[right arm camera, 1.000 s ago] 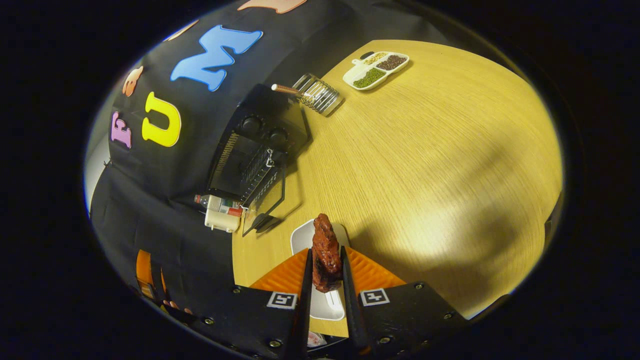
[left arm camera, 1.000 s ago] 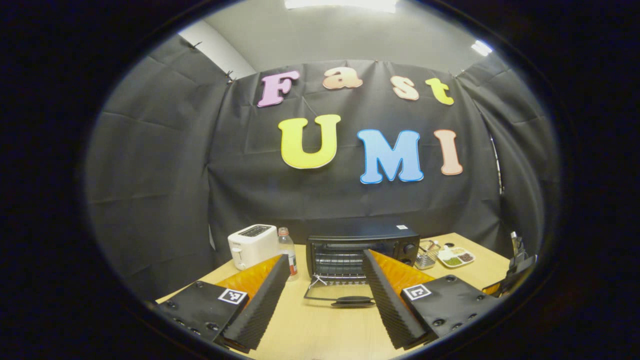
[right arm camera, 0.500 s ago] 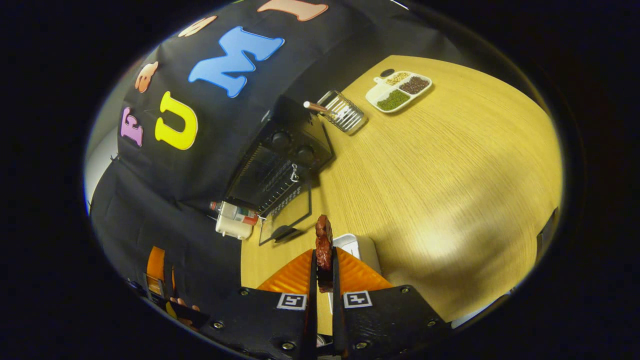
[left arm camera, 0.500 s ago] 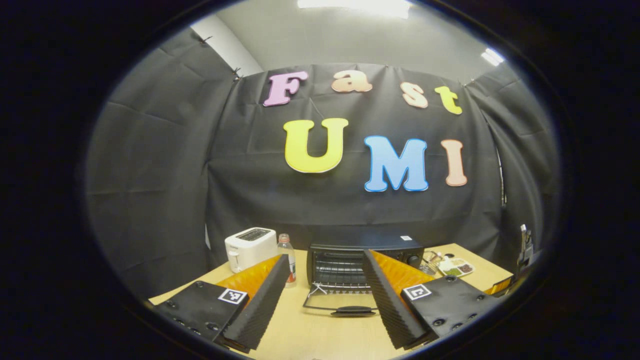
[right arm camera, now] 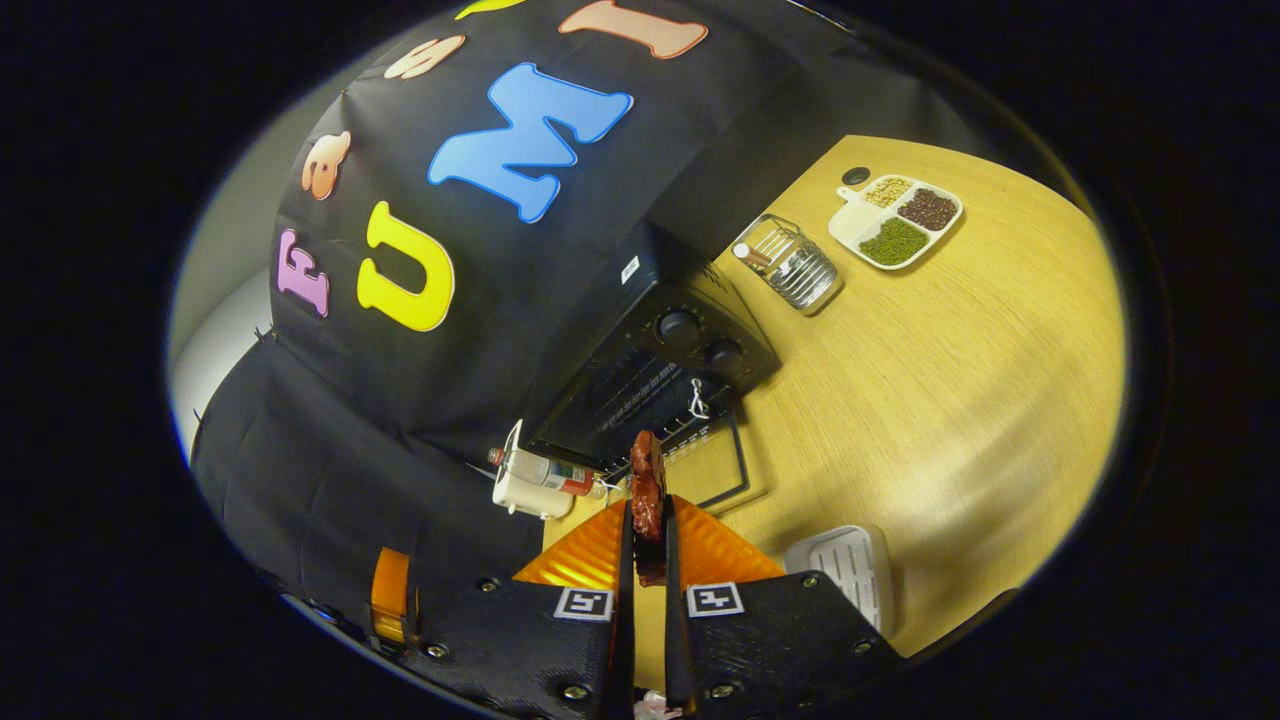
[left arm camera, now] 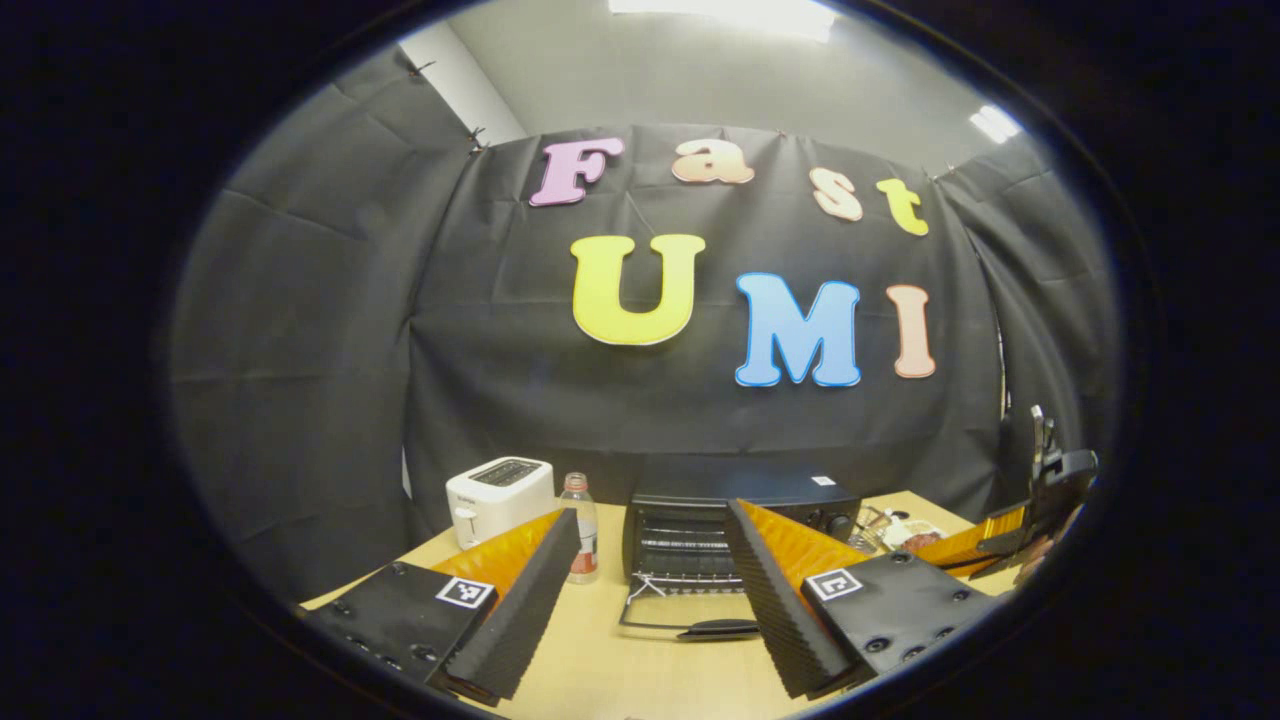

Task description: Open the electric oven with the left hand, put the food in, and close the electric oven.

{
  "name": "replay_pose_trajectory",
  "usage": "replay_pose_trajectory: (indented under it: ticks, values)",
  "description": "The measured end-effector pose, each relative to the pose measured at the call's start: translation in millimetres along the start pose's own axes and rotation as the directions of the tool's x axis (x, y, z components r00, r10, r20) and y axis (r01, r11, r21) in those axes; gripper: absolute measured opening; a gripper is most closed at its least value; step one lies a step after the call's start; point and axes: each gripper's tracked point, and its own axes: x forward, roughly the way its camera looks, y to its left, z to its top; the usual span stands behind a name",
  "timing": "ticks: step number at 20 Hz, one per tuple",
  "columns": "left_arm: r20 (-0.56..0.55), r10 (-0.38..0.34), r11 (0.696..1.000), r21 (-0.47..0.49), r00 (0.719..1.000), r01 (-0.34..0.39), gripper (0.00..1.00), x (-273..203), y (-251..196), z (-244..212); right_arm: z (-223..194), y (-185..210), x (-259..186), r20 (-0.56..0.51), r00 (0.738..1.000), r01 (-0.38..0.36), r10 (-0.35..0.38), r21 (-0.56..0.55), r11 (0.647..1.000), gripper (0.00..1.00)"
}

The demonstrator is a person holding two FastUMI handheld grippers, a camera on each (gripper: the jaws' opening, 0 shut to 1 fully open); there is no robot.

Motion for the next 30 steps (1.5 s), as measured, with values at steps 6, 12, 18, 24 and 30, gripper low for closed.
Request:
replay_pose_trajectory:
  ticks: [6, 12, 18, 24, 30]
  values:
    - [-0.013, 0.022, 1.000, 0.003, 1.000, -0.022, 0.98, 10, 35, -5, 0, 26, 51, 0.012, 1.000, -0.023, 0.023, 0.015, 1.000, 0.12]
    - [-0.029, 0.060, 0.998, 0.012, 0.998, -0.060, 0.98, 20, 75, -11, 5, 42, 105, 0.043, 0.998, -0.040, 0.038, 0.039, 0.998, 0.12]
    - [-0.057, 0.097, 0.995, 0.025, 0.994, -0.096, 0.98, 31, 107, -22, 12, 50, 159, 0.100, 0.993, -0.067, 0.061, 0.056, 0.996, 0.12]
    - [-0.064, 0.110, 0.994, 0.029, 0.992, -0.108, 0.98, 49, 129, -25, 21, 50, 205, 0.143, 0.988, -0.056, 0.050, 0.035, 0.998, 0.12]
    - [-0.072, 0.098, 0.994, 0.054, 0.993, -0.094, 1.00, 60, 131, -25, 30, 40, 233, 0.209, 0.977, -0.048, 0.048, -0.002, 0.999, 0.12]
